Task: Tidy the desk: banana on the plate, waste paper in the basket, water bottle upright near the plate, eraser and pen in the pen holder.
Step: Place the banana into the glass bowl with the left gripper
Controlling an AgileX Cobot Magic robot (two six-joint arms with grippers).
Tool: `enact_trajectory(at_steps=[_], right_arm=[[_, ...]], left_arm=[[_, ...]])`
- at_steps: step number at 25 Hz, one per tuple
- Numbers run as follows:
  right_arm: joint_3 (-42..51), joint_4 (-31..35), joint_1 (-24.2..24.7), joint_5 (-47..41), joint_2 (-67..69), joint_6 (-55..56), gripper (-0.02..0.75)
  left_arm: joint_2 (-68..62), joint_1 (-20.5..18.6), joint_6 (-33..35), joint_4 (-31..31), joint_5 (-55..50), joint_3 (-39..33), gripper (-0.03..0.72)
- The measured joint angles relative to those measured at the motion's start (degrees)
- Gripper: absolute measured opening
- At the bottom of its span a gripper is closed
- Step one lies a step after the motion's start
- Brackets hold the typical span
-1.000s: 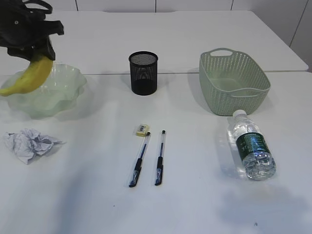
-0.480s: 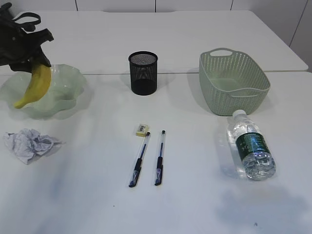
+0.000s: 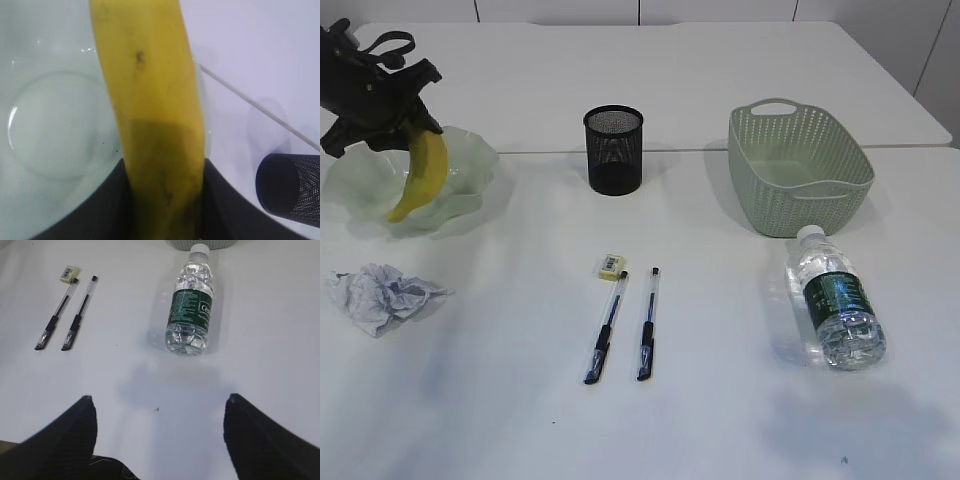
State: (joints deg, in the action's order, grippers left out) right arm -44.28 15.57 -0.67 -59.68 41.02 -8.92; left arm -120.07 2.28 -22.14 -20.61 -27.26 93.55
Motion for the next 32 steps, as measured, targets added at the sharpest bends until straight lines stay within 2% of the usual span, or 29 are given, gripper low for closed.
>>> enact_trajectory(at_steps=[7, 14, 23, 32], right_arm=[[0.0, 0.3, 0.0, 0.0, 0.0, 0.3, 0.584], [0.0, 0.4, 0.0, 0.0, 0.0, 0.4, 0.585], [0.0, 0.4, 0.0, 0.0, 0.0, 0.4, 0.584], [0.0, 0.4, 0.0, 0.0, 0.0, 0.4, 0.584]], left_arm=[[0.0, 0.0, 0.0, -1.0, 1.2, 0.0, 0.241], [0.0, 0.0, 0.0, -1.7, 1.2, 0.0, 0.298], [0.0, 0.0, 0.0, -2.4, 1.2, 0.0, 0.309], [0.0, 0.0, 0.0, -2.6, 2.1, 0.0, 0.408]])
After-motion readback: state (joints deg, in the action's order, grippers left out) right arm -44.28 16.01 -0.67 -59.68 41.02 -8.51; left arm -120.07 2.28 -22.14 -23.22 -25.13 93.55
